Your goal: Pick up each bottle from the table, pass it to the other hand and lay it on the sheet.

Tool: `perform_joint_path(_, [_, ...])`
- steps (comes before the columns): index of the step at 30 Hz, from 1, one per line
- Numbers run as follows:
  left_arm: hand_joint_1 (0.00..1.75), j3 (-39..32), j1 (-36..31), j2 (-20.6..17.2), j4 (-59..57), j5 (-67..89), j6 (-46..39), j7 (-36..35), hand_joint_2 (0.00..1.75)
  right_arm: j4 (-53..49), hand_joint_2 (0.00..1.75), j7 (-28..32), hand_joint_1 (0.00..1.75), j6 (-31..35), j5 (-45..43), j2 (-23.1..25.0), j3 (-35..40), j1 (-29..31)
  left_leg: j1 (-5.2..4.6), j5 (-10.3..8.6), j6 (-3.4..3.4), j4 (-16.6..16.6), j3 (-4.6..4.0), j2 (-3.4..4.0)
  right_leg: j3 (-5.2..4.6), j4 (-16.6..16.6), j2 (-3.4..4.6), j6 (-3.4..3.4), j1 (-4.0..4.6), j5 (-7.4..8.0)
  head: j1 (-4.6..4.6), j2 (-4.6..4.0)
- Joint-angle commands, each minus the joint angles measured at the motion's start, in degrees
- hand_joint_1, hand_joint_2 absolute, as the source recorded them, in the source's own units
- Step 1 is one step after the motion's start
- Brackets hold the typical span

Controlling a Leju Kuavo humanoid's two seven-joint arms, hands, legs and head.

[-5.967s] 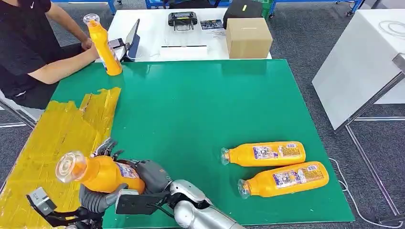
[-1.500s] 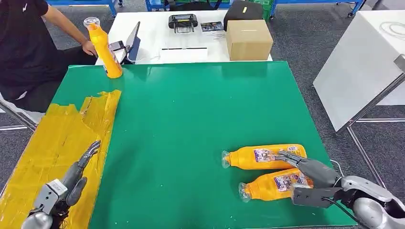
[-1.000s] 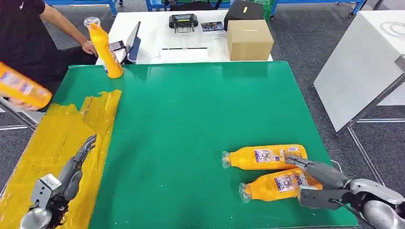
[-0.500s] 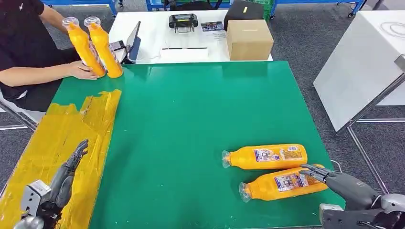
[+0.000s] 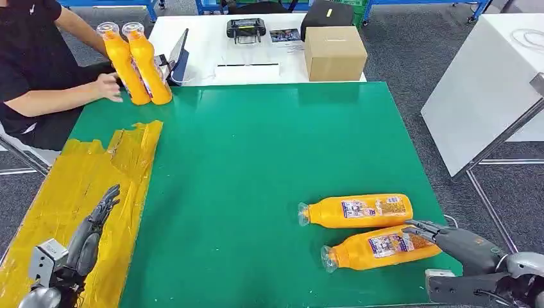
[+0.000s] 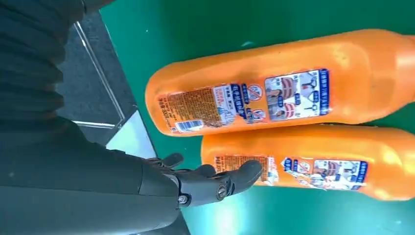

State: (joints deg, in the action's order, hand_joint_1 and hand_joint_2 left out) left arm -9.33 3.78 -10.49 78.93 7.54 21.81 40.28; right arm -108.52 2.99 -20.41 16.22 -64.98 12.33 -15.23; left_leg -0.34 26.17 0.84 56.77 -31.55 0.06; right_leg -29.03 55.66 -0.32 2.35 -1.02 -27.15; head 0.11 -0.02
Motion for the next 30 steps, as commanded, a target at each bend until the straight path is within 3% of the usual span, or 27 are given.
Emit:
perform_joint_path(1, [0.00, -0.92, -2.12, 1.56, -3.50, -0.32, 0.32, -0.28, 0.00, 3.94, 1.75, -0.18, 0.00, -0.39, 0.00, 3.75, 2.42, 3.48, 0.15, -0.02, -0.06, -0.10, 0.12, -0.07, 0.21, -0.24, -0.05, -0.08, 0.15, 0.07, 0.00, 0.00])
perform_joint_path(9, [0.00, 0.05, -3.74, 1.56, -4.67, -0.33, 0.34, -0.28, 0.00, 10.72, 1.75, -0.26, 0.00, 0.67, 1.98, 6.03, 3.74, 5.42, 0.17, -0.05, -0.06, -0.11, 0.13, -0.13, 0.25, -0.29, -0.11, -0.08, 0.17, 0.09, 0.00, 0.00])
perform_joint_path(21, [0.00, 0.58, -5.43, 1.54, -6.36, -1.08, 0.58, -0.28, 0.00, 11.21, 1.75, -0.60, 0.00, -1.64, 1.35, 4.52, 5.33, 7.04, 0.12, -0.02, -0.06, -0.08, 0.09, -0.08, 0.18, -0.20, -0.06, -0.07, 0.13, 0.06, -0.02, 0.00])
perform_joint_path(30, [0.00, 1.38, -7.16, 1.74, -8.31, -1.24, 0.87, -0.28, 0.00, 16.26, 1.75, 0.33, 0.00, -3.00, 3.11, 7.34, 9.62, 11.05, 0.24, -0.04, -0.08, -0.10, 0.12, -0.08, 0.27, -0.33, -0.05, -0.11, 0.24, 0.14, 0.00, 0.00])
